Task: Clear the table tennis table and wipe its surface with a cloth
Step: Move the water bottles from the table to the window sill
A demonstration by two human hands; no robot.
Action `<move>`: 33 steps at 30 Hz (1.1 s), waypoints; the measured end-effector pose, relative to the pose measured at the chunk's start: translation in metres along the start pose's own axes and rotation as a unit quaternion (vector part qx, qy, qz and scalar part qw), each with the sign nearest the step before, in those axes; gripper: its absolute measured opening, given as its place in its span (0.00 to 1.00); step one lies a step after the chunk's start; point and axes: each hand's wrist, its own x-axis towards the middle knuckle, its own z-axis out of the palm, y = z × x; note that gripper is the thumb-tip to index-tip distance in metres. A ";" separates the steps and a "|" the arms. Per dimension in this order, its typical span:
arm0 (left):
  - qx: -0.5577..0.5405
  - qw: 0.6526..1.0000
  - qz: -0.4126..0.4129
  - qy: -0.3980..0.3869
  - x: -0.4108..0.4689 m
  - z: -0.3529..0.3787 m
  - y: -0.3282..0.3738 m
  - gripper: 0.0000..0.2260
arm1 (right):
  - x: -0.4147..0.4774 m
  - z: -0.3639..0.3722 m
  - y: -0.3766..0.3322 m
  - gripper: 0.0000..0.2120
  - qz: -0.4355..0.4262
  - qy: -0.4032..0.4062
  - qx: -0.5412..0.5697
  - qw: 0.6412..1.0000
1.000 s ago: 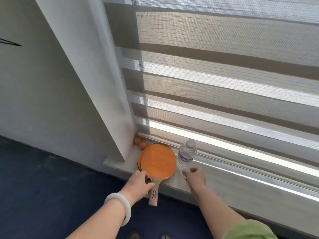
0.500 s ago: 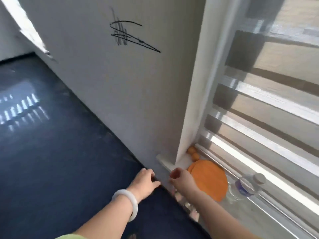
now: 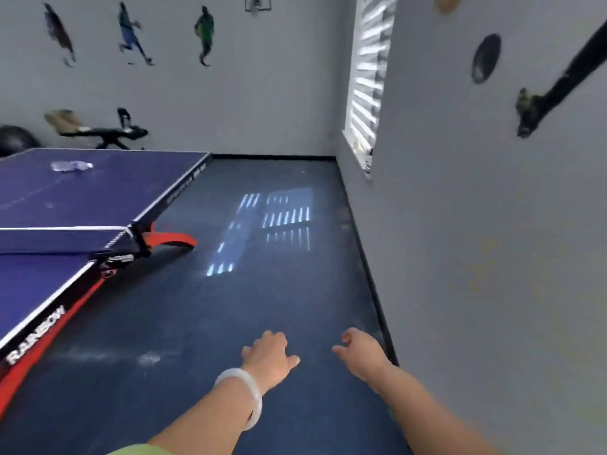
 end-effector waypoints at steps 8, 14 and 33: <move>-0.058 0.985 -0.120 0.105 0.060 -0.142 -0.143 0.19 | 0.108 0.015 -0.196 0.20 -0.146 -0.049 -0.099 0.983; -0.080 0.972 -0.170 0.141 0.118 -0.201 -0.196 0.19 | 0.193 0.010 -0.289 0.20 -0.198 -0.063 -0.141 0.968; -0.107 0.921 -0.308 0.212 0.413 -0.392 -0.229 0.20 | 0.549 -0.047 -0.549 0.18 -0.381 -0.153 -0.155 0.899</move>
